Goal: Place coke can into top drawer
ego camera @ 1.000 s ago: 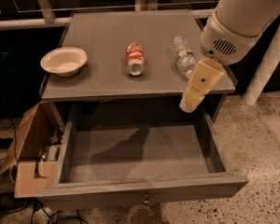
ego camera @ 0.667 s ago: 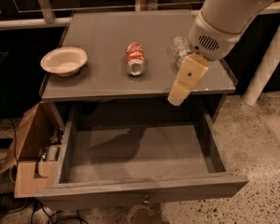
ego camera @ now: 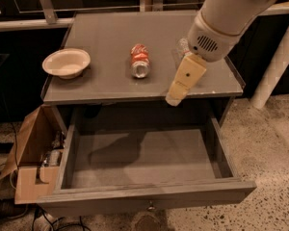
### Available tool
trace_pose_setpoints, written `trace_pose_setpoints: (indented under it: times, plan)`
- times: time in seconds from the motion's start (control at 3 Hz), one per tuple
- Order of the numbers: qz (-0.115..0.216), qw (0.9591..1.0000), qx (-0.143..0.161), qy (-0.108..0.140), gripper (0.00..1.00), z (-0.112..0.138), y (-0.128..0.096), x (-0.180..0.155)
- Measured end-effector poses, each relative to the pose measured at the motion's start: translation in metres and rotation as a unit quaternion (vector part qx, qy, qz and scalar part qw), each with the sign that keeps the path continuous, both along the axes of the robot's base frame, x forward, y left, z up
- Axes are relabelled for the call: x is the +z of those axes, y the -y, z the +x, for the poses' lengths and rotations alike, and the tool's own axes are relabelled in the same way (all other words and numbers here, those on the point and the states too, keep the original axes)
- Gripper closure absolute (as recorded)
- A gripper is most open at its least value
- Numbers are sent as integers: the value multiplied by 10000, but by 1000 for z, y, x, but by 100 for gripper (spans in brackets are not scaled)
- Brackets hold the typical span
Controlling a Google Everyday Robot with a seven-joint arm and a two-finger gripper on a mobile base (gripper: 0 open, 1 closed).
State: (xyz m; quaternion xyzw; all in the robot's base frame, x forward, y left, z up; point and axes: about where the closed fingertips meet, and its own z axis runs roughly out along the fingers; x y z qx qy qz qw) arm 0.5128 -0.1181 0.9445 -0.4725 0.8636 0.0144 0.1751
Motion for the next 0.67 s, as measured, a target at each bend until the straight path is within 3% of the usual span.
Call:
trace_pose_setpoints:
  times: [0.33,0.67]
  plan:
    - [131,9994,-323,0,0,28,-13,-6]
    - [165,9976,-644,-192,0,46,-16,-18]
